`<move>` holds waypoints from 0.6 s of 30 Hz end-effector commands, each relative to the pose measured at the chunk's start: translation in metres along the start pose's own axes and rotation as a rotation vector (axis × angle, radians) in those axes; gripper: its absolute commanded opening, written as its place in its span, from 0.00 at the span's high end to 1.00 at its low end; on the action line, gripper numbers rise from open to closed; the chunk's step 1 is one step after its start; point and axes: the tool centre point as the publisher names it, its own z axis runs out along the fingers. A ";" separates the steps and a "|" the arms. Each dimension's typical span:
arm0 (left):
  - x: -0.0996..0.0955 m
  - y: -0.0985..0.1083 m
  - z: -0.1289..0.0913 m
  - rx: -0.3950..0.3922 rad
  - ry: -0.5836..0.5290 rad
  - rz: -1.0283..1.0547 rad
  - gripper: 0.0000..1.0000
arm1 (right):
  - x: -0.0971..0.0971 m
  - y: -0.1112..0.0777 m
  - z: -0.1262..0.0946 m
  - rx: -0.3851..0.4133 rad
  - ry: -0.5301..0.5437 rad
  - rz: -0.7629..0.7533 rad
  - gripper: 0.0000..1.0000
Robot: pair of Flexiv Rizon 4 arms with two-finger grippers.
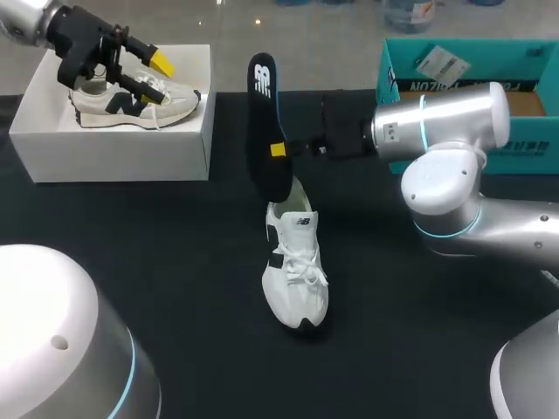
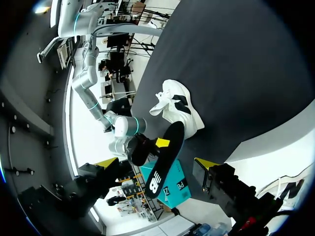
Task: Take the shoe out of the shoebox, open the shoe tongue, remove and reinsert the insole, then place the shoe into the shoebox
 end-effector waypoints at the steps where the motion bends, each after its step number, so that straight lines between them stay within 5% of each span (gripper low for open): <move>1: 0.000 0.001 -0.001 0.004 0.002 0.001 0.00 | 0.000 -0.009 0.005 0.005 0.002 0.024 1.00; 10: 0.000 0.001 -0.001 0.004 0.002 0.001 0.00 | -0.002 -0.030 0.008 -0.027 -0.003 0.062 1.00; 18: 0.000 0.001 -0.001 0.004 0.002 0.001 0.00 | 0.002 -0.030 0.004 -0.024 -0.020 0.048 1.00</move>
